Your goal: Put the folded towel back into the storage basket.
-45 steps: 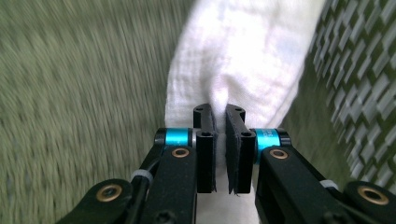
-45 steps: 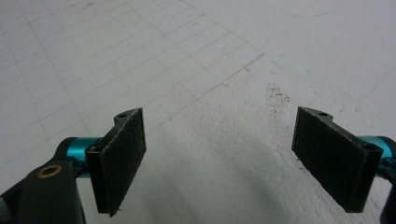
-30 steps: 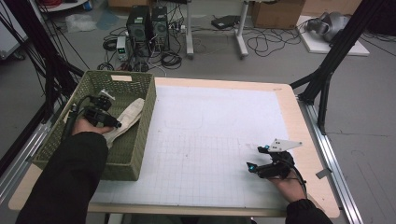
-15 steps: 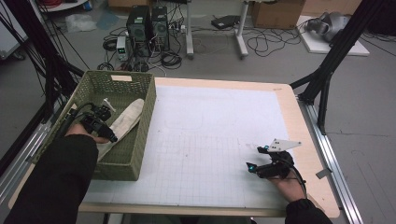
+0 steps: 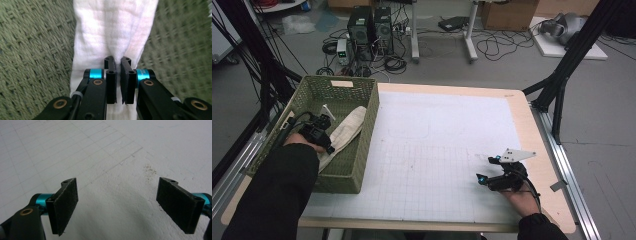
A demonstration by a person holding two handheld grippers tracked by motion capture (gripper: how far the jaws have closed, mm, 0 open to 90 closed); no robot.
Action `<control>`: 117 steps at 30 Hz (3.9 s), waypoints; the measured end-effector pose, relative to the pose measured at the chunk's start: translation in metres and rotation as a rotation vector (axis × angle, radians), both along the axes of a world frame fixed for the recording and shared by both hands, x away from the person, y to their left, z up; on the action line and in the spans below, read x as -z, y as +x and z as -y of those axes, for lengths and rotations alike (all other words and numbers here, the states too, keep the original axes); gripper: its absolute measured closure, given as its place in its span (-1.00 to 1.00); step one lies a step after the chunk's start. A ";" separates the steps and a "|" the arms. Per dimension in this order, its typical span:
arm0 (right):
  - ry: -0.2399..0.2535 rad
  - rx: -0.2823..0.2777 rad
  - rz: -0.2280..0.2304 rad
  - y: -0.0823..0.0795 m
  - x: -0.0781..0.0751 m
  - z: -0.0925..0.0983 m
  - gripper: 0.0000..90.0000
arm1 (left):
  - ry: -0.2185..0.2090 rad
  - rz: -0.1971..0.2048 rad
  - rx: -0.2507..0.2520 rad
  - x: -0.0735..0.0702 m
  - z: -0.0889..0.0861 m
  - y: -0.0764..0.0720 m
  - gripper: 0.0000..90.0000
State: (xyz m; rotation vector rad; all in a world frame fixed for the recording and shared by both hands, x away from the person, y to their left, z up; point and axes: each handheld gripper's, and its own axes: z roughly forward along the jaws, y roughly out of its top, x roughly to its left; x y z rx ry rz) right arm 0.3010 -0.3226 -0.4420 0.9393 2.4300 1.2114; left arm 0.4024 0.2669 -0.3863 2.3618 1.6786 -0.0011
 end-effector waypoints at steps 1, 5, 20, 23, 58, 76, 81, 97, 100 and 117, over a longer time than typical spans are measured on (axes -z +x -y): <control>-0.001 0.002 -0.003 0.000 0.000 0.000 -0.62 | -0.031 -0.001 -0.015 -0.003 0.000 0.000 0.87; -0.005 -0.004 -0.004 0.001 0.001 -0.001 -0.62 | -0.134 -0.009 -0.066 -0.008 0.002 0.000 0.87; -0.006 -0.006 -0.011 0.002 0.001 -0.002 -0.62 | 0.024 -0.010 -0.038 0.004 -0.004 0.001 0.21; -0.009 -0.010 -0.008 0.002 0.002 -0.002 -0.62 | 0.053 -0.041 -0.013 0.012 -0.001 0.001 0.27; -0.018 -0.057 -0.016 0.012 0.005 -0.013 -0.60 | -0.032 0.018 -0.102 0.015 -0.014 -0.004 0.82; -0.026 -0.061 -0.025 0.015 0.006 -0.019 -0.60 | -0.080 -0.013 -0.163 0.012 -0.020 -0.015 0.79; -0.031 -0.064 -0.025 0.015 0.006 -0.019 -0.60 | -0.085 0.186 -0.167 0.002 -0.020 -0.011 0.34; -0.030 -0.070 -0.028 0.016 0.007 -0.021 -0.60 | -0.074 0.182 -0.067 0.019 -0.002 -0.008 0.80; -0.031 -0.070 -0.030 0.016 0.007 -0.020 -0.60 | -0.115 0.210 -0.067 0.019 -0.001 -0.007 0.54; -0.016 -0.068 -0.021 0.016 0.004 -0.021 -0.60 | -0.205 0.369 -0.092 -0.013 -0.009 -0.017 0.10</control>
